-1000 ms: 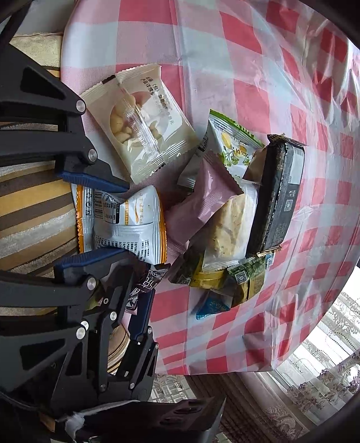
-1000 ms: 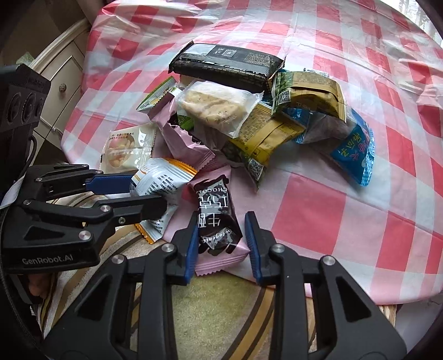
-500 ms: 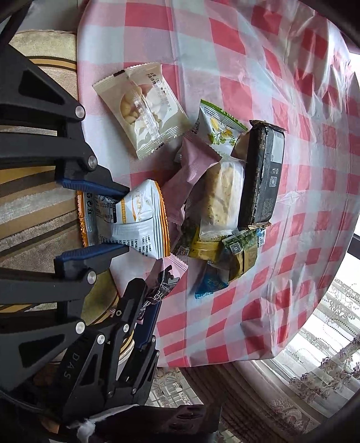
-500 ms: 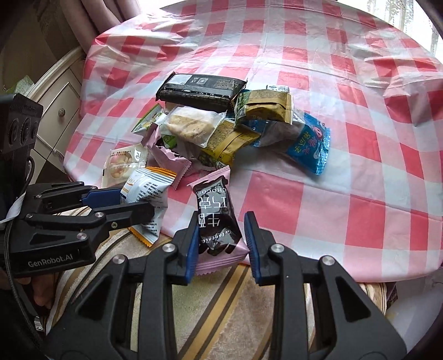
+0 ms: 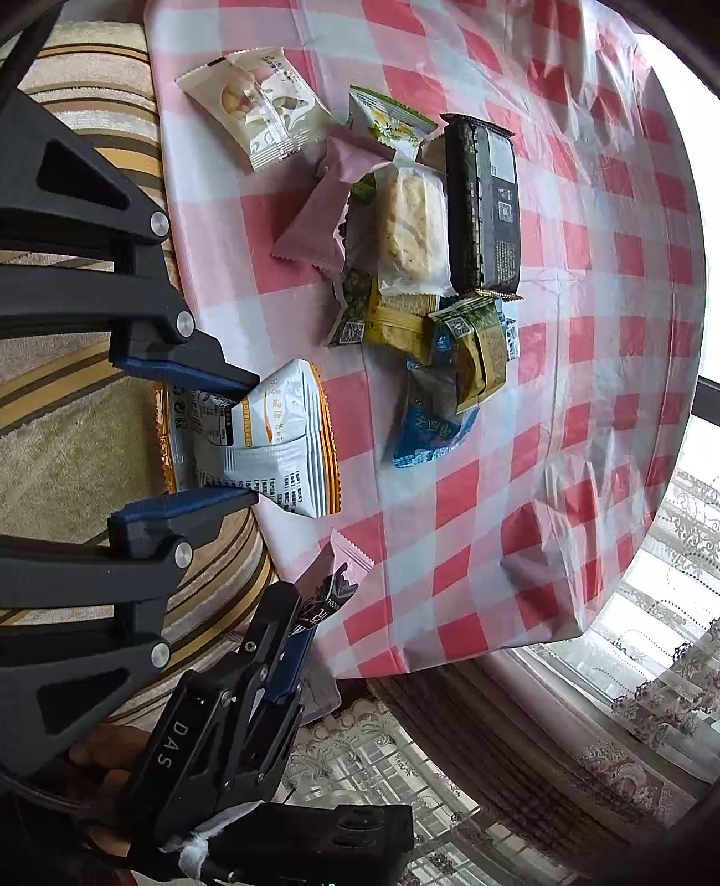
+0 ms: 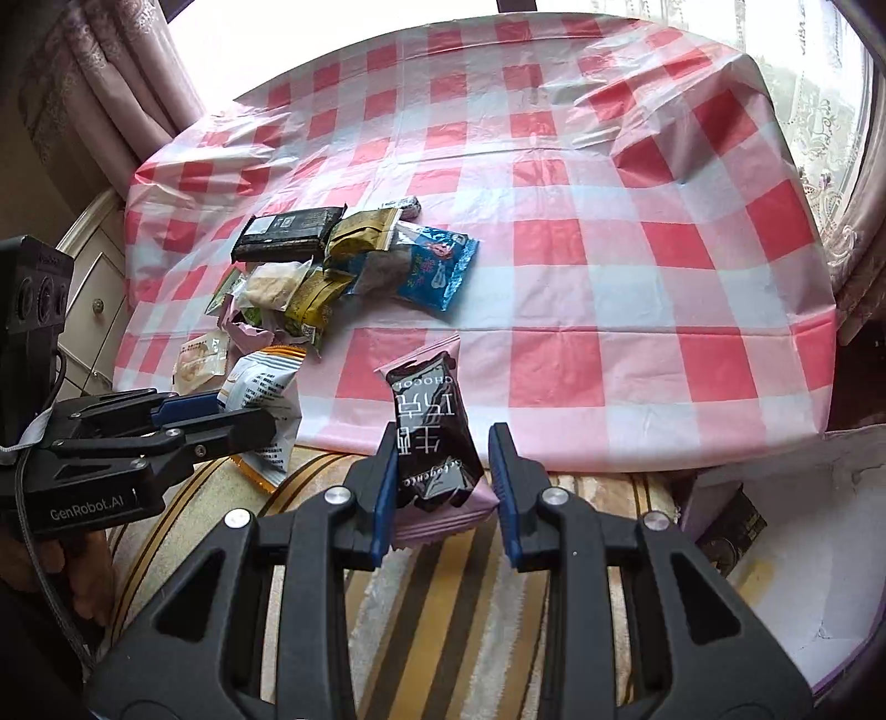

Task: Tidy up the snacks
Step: 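Carry both packets to the white box and open both grippers to drop them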

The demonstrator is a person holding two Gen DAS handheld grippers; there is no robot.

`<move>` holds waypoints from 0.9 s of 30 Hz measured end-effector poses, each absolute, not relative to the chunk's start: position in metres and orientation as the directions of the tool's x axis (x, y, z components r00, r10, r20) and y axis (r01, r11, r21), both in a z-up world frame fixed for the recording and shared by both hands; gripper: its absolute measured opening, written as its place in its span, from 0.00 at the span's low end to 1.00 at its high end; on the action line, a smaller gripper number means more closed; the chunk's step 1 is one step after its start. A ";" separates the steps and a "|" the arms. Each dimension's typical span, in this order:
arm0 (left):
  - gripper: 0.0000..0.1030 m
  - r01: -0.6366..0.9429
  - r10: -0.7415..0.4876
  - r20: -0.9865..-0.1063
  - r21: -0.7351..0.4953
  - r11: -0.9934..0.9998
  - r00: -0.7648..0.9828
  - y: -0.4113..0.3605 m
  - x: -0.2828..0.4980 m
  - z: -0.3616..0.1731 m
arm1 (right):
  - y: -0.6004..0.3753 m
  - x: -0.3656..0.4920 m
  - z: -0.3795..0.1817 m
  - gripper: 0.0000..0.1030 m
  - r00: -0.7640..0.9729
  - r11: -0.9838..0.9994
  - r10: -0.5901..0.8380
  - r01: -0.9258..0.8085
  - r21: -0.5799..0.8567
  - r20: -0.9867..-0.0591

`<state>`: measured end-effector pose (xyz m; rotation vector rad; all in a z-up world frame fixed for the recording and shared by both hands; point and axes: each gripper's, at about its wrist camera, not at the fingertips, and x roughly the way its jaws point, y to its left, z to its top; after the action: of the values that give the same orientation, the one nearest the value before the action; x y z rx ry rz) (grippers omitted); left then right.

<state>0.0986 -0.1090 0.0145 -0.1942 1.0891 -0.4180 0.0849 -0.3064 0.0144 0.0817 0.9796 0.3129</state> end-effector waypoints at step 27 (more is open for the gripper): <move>0.33 0.614 -0.551 -0.816 -0.347 0.709 0.176 -0.323 0.061 0.024 | -0.527 0.013 -0.009 0.33 0.553 0.950 -0.010 0.264 0.164 -0.833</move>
<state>0.0612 -0.3234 0.0242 0.0659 1.1236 -0.8254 0.0126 -0.5266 -0.0093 0.2854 0.9745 -0.1643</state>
